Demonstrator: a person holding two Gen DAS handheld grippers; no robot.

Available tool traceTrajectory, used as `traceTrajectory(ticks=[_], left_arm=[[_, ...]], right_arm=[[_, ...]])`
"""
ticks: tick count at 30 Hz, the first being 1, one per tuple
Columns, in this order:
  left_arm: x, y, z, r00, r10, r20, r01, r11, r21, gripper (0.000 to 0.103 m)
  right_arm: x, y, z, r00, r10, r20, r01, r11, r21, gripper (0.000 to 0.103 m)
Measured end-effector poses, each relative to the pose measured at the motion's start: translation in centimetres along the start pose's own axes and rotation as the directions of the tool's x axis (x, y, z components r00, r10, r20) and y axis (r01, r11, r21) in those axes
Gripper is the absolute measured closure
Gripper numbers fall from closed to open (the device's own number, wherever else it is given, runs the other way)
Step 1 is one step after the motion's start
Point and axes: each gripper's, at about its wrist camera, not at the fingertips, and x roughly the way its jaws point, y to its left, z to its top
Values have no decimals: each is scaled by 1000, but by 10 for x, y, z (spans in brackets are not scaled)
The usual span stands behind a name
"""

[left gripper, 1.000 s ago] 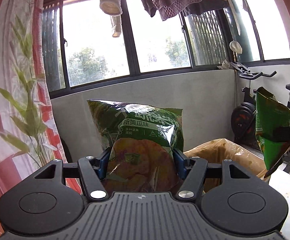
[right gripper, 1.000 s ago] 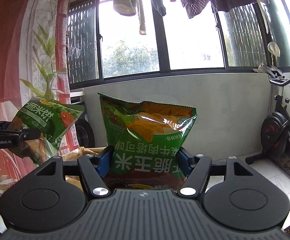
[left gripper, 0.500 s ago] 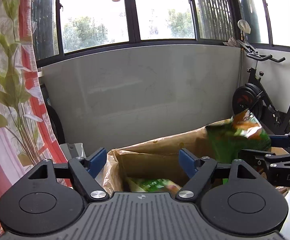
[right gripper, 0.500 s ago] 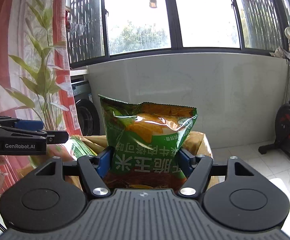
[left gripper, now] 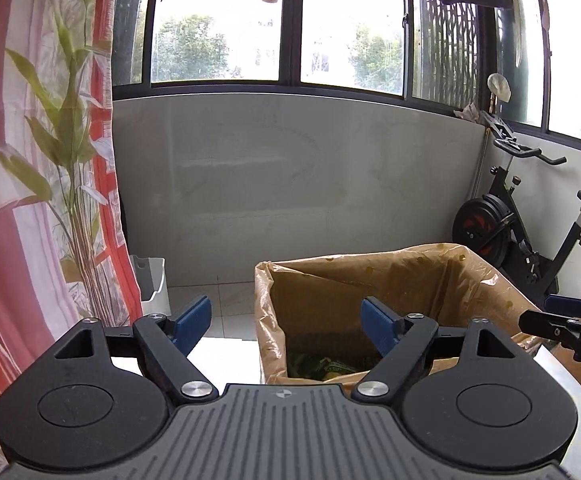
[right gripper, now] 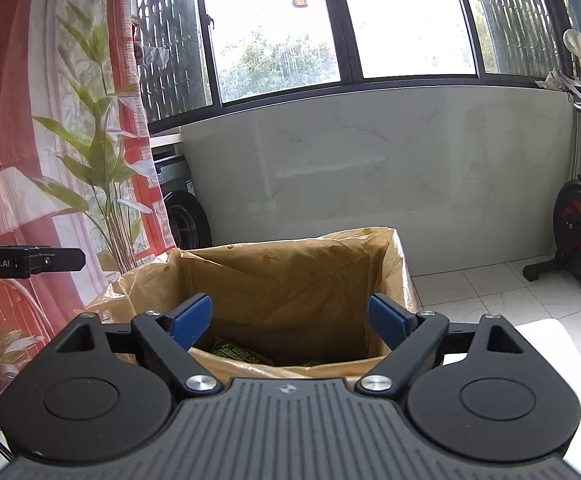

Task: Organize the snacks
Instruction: 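Grasp the yellow bag with the left tool while the right tool grasps the pink bread pack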

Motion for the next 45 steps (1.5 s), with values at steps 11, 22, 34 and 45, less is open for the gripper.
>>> traceTrajectory(ticks=[11,22,34,45], left_arm=[[-52,50,-64,998,31,-50,-36,995,-96,19],[-50,68,-120,988,32,-152,-64,975,-214,20],[-37,63,-137,976,56,-211,-99,975,-197,20],[6,57,-153,952,106,-287,-175,958,-229,19]], right_arm=[[-57,-2,-61,1000,7,11,-7,1000,-2,15],[-58,13,-169,982,-40,-183,1,978,-207,14],[-41,11,-219,960,-52,-274,-10,975,-221,15],[-49,8,-223,973,-53,-225,4,977,-211,24]])
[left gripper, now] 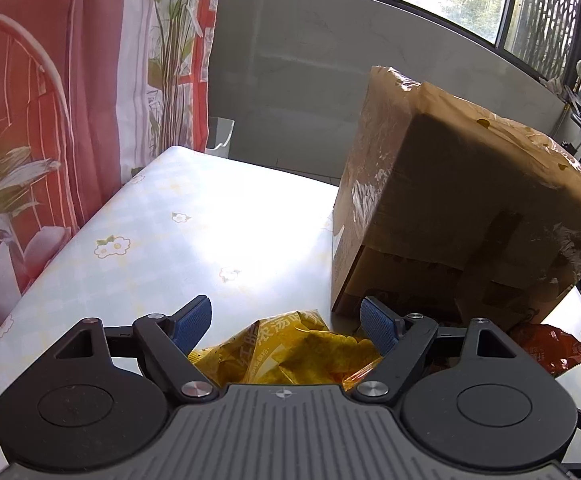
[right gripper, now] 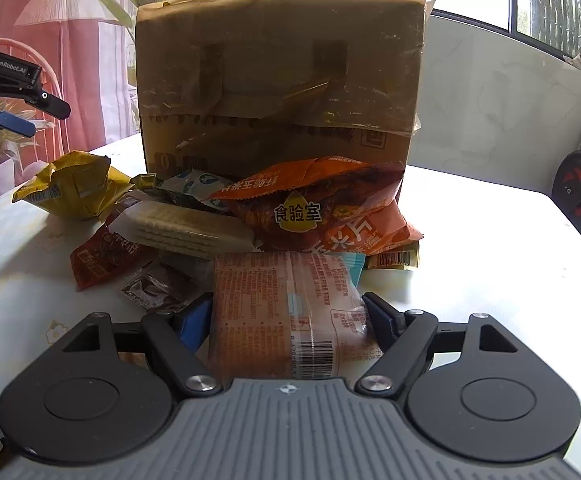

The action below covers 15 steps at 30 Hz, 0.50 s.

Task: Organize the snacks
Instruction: 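Grasp the yellow bag with the left tool while the right tool grasps the pink bread pack, then lift the yellow bag with the left tool while the right tool lifts the pink bread pack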

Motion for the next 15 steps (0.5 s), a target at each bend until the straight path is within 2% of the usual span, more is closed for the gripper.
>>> traceTrajectory(ticks=[4,9,12,15], left_arm=[[26,3,5,999,37,-32,-39,997,-61,19],[47,12,-7,989,68,-131,-81,992,-99,19],[42,17,-18,991,27,-130,-42,992,-117,10],[37,16,-24,991,7,-133,-22,993,-114,8]], right_arm=[[0,0,0,1000,2,4,-2,1000,0,24],[-1,-2,0,1000,10,7,-10,1000,11,24],[-1,-2,0,1000,14,8,-14,1000,19,24],[-1,-3,0,1000,16,8,-16,1000,22,24]])
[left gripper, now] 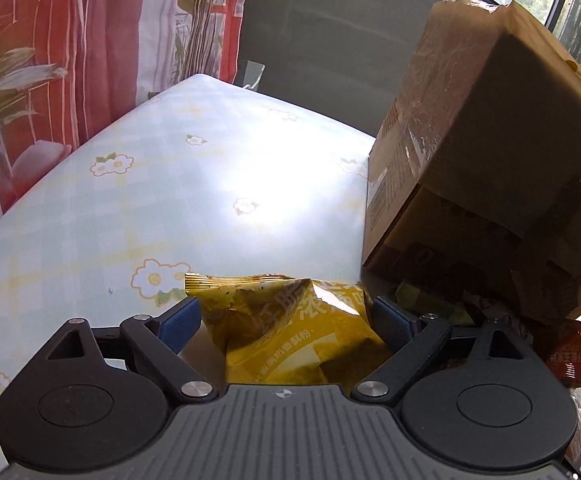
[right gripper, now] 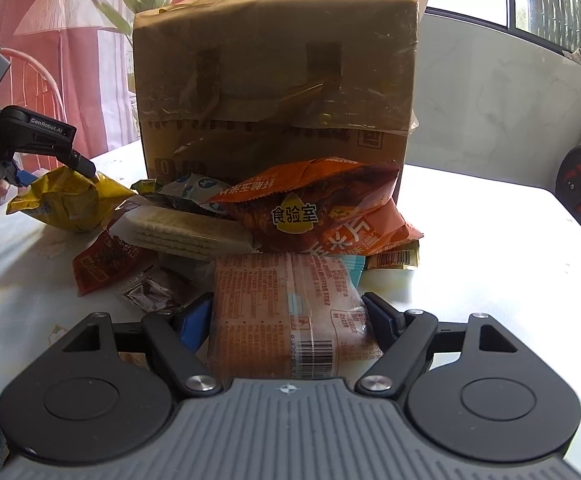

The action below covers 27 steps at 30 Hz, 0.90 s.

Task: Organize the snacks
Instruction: 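Lift the yellow bag with the left tool while the right tool lifts the pink bread pack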

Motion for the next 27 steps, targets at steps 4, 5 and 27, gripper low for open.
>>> traceTrajectory(ticks=[4,5,27], left_arm=[[-1,-2,-7,999,-45,-17,45,999,7,6],[-1,-3,-8,998,-56,-23,56,998,6,6],[-80,-36,-60,986,-87,141,62,982,179,36]], right_arm=[[0,2,0,1000,-4,-2,4,1000,-6,24],[0,3,0,1000,-5,-3,5,1000,-5,24],[1,3,1,1000,-6,-3,6,1000,-5,24]])
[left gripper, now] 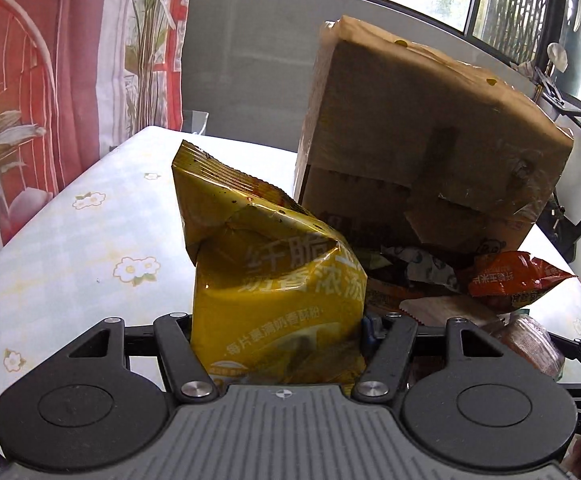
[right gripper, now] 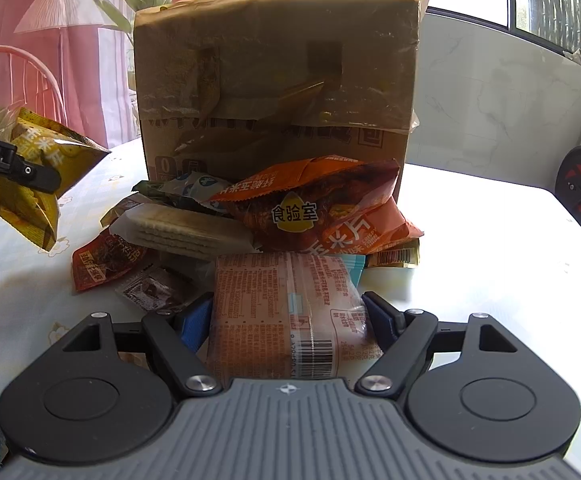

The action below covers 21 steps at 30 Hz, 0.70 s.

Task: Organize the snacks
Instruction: 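Lift the yellow bag with the left tool while the right tool lifts the pink bread pack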

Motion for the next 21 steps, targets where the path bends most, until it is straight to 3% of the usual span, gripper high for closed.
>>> traceTrajectory(ticks=[5,17,21], left_arm=[[-4,-6,-7,1000,6,6,-6,1000,16,36],[-7,-5,-8,997,-69,22,69,998,3,36],[-9,-4,-8,997,-72,38,72,997,3,36]], right_arm=[[0,0,0,1000,-2,0,2,1000,-3,24],[-1,7,2,999,-18,-43,16,999,-49,25],[-15,1,0,997,-20,-75,20,1000,7,26]])
